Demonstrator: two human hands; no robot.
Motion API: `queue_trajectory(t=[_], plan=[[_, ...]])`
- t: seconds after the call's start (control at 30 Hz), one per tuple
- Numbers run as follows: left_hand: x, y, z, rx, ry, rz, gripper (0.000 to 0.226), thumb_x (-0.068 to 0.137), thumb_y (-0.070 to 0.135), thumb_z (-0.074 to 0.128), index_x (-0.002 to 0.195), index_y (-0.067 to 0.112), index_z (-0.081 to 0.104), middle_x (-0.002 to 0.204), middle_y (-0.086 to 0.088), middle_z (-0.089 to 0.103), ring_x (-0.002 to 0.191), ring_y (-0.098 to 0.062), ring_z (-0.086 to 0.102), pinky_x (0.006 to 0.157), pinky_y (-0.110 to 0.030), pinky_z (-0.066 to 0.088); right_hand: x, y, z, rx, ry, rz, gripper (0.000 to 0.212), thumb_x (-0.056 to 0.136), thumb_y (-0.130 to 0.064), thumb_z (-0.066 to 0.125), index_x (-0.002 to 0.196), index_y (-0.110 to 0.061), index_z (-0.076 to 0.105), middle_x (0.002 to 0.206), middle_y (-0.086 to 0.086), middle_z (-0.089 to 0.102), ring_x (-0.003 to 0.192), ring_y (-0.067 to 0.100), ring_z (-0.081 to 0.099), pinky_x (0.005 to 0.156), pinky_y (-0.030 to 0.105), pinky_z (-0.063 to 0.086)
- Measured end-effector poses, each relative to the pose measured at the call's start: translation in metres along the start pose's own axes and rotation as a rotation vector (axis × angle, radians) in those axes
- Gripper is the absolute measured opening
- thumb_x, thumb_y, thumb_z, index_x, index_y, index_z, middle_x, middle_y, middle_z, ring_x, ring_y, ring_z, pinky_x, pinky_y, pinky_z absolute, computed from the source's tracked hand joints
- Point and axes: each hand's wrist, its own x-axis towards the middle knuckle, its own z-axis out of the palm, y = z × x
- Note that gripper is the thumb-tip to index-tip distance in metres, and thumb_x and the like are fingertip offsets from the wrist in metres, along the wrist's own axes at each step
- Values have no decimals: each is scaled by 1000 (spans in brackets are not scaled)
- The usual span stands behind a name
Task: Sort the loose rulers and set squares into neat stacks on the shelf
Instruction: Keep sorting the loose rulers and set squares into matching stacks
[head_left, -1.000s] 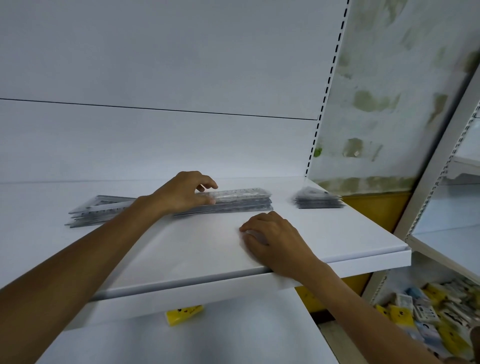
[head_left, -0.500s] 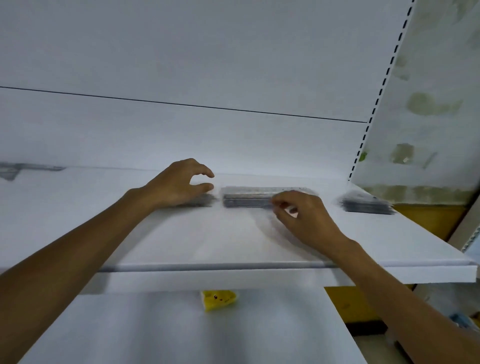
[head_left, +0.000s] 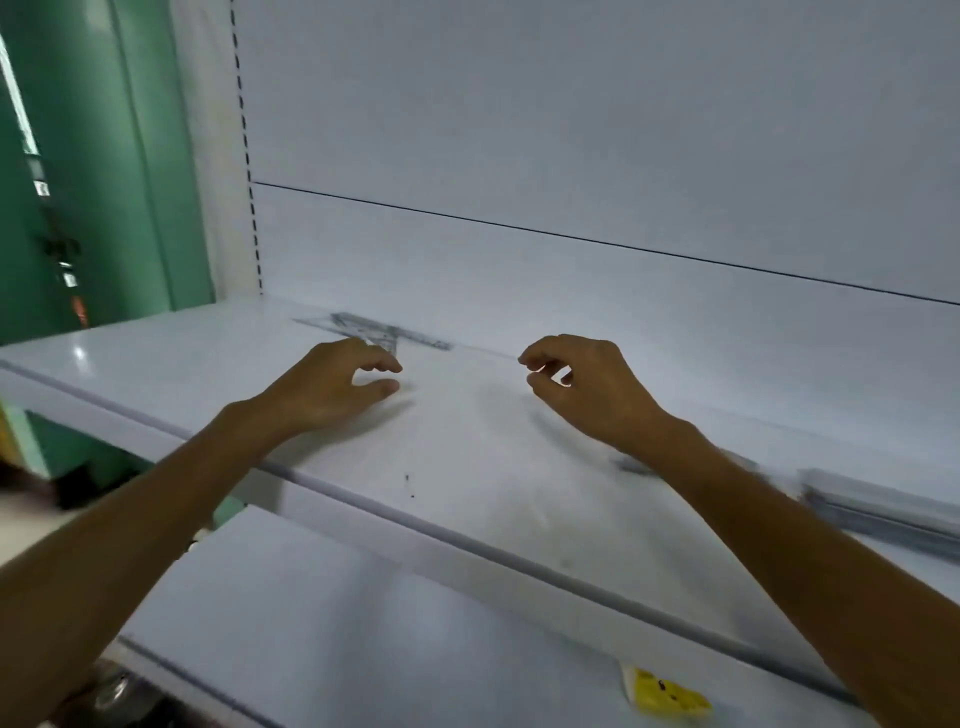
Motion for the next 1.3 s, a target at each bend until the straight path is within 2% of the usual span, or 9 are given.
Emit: queue_trajectory(t=[0.23, 0.43, 0.6, 0.77, 0.87, 0.97, 1.1, 1.2, 1.3], plan=[[28, -113, -58, 102, -5, -56, 26, 86, 32, 60, 110, 22, 63, 111, -1, 61, 93, -8, 49, 81, -20, 34, 88, -34, 84, 6, -101, 57, 20, 86, -13, 58, 104, -12, 64, 104, 2, 64, 88, 11, 57, 78, 17, 38], [61, -166, -64, 104, -151, -23, 31, 91, 37, 52, 117, 23, 58, 125, 1, 55, 115, -17, 48, 91, -23, 32, 136, -33, 133, -59, -119, 140, 23, 87, -18, 58, 108, -10, 62, 110, 6, 62, 98, 18, 56, 85, 25, 41], [98, -198, -54, 82, -199, 19, 35, 90, 38, 53, 121, 22, 56, 129, 1, 53, 118, -16, 46, 92, -21, 31, 162, -21, 158, -134, -101, 237, 22, 87, -18, 57, 105, -7, 62, 106, 10, 62, 99, 23, 56, 86, 31, 43], [128, -222, -36, 135, -353, 22, 59, 91, 50, 44, 143, 39, 20, 153, 4, 20, 139, -21, 16, 113, -44, 19, 181, -2, 171, -231, -65, 283, 21, 88, -21, 55, 105, -9, 60, 103, 8, 63, 96, 24, 55, 80, 31, 41], [141, -227, -27, 182, -448, 7, 57, 91, 56, 33, 142, 46, 10, 156, 8, 9, 143, -18, 3, 115, -47, 11, 190, 8, 175, -279, -72, 301, 22, 88, -23, 56, 105, -11, 61, 104, 6, 62, 98, 23, 54, 81, 33, 42], [145, -225, -25, 266, -510, 15, 50, 93, 56, 28, 141, 44, 21, 154, 13, 13, 142, -16, 9, 113, -41, 13, 197, 13, 179, -234, -116, 318, 21, 87, -25, 57, 101, -11, 63, 101, 4, 64, 95, 22, 56, 82, 33, 44], [138, -223, -33, 136, -369, 101, 39, 91, 47, 46, 128, 35, 51, 138, 10, 47, 127, -13, 41, 105, -32, 32, 201, 12, 184, -202, -113, 296, 18, 89, -22, 55, 98, -10, 65, 98, 5, 66, 92, 23, 58, 81, 32, 45], [131, -219, -33, 140, -267, 174, 30, 91, 37, 53, 115, 23, 62, 121, 3, 60, 113, -16, 52, 93, -27, 38, 201, 6, 186, -373, -182, 209, 23, 94, -22, 45, 104, -10, 62, 104, 9, 62, 96, 25, 56, 82, 34, 43], [127, -217, -35, 183, -269, 220, 25, 92, 32, 51, 109, 19, 62, 113, 0, 60, 106, -18, 53, 89, -28, 38, 196, -2, 184, -534, -167, 194, 23, 96, -19, 36, 94, -8, 56, 100, 11, 62, 91, 29, 55, 73, 35, 42]])
